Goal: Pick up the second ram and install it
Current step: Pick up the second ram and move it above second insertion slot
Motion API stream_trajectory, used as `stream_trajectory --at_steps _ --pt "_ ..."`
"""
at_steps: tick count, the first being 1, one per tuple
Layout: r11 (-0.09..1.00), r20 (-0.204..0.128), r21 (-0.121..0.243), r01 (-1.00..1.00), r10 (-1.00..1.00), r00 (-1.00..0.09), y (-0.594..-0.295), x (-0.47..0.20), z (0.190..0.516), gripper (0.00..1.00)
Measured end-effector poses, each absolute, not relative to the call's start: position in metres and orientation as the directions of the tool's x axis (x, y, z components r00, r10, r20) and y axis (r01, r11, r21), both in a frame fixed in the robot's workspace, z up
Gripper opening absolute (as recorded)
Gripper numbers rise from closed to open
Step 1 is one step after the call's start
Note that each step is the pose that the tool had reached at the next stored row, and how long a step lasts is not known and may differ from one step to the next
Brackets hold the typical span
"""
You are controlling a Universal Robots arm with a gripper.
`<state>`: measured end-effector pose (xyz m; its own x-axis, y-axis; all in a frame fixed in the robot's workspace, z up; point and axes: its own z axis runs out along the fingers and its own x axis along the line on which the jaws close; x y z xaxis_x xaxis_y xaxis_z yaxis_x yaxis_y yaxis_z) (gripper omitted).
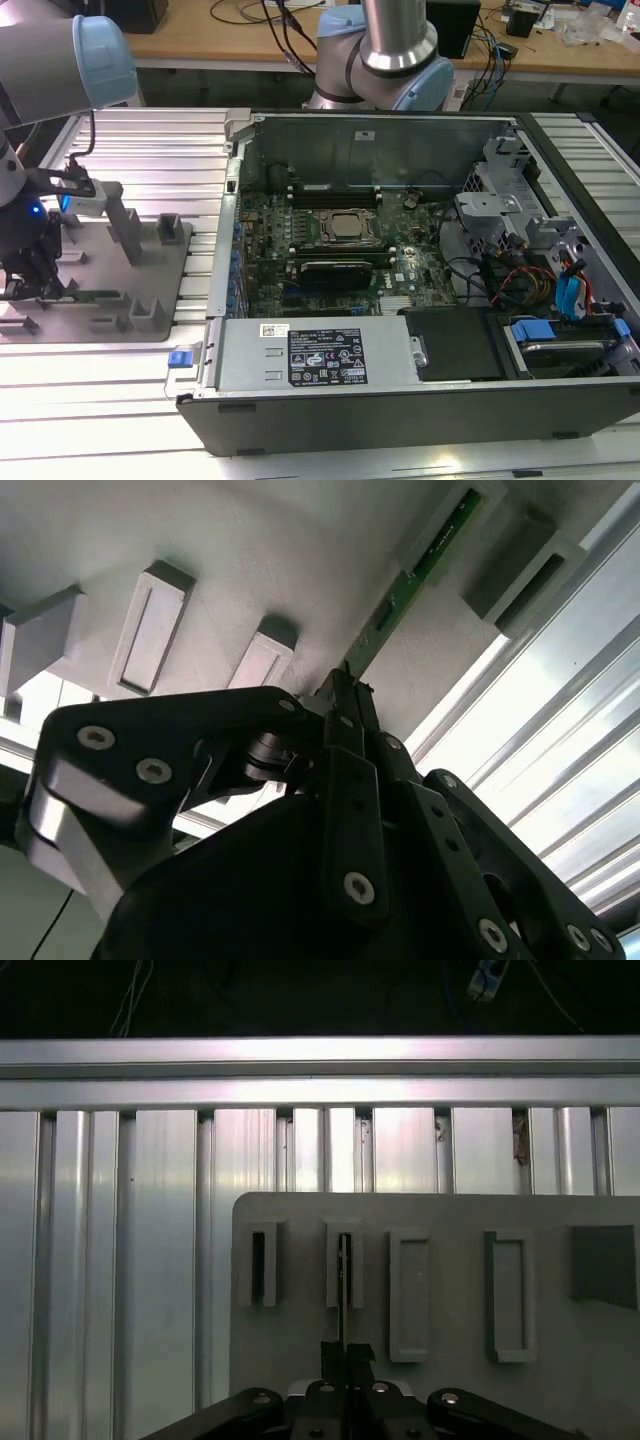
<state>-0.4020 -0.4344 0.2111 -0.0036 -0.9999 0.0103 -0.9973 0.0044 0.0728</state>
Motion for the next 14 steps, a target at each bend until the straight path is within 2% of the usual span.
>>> stream_trajectory --at_steps 7,14 --pt "-0.005 0.01 0.073 -0.997 -1.0 0.005 -0.434 -0.402 0.211 0.09" --pt "-0.005 0.01 0.073 -0.997 -1.0 0.005 -0.434 -0.402 0.247 0.09"
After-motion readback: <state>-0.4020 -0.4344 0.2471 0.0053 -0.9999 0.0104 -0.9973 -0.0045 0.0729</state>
